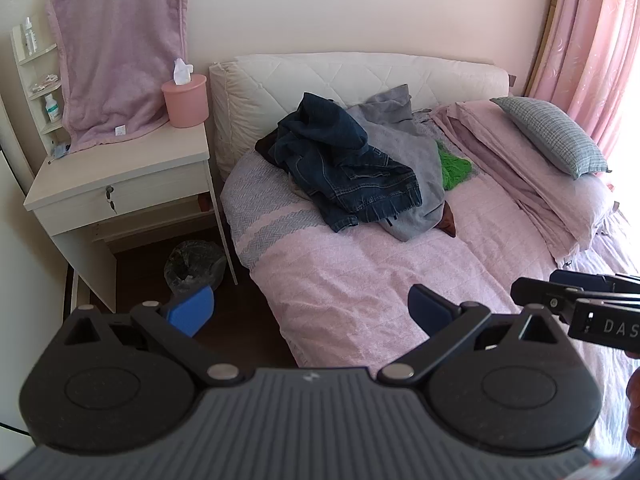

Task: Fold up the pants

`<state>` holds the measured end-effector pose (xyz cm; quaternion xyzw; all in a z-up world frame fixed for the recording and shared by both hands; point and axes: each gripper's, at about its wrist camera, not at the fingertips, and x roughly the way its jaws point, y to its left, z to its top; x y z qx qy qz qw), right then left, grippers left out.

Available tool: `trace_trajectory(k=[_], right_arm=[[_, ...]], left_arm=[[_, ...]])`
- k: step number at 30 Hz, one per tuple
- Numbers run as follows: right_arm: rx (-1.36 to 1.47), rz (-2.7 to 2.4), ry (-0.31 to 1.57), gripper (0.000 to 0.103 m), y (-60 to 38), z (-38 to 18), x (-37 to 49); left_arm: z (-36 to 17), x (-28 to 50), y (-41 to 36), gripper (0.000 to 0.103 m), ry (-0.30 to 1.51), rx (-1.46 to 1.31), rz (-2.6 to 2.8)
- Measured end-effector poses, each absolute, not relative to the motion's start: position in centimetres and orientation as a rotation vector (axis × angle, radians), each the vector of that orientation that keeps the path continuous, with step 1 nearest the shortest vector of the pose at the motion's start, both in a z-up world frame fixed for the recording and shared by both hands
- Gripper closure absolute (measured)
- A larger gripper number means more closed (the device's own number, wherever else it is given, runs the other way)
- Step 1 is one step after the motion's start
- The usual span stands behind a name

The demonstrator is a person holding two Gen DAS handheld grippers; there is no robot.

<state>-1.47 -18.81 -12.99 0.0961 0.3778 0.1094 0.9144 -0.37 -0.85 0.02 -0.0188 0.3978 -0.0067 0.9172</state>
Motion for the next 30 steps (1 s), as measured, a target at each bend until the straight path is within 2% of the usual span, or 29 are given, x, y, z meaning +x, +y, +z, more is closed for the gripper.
trace_trajectory(k=[30], right_arm=[[0.21, 0.282, 0.788, 0.043, -22.4, -14.1, -1.1]], left_arm=[[-0.5, -0.4, -4.3, 0.001, 0.836, -0.028, 0.035]])
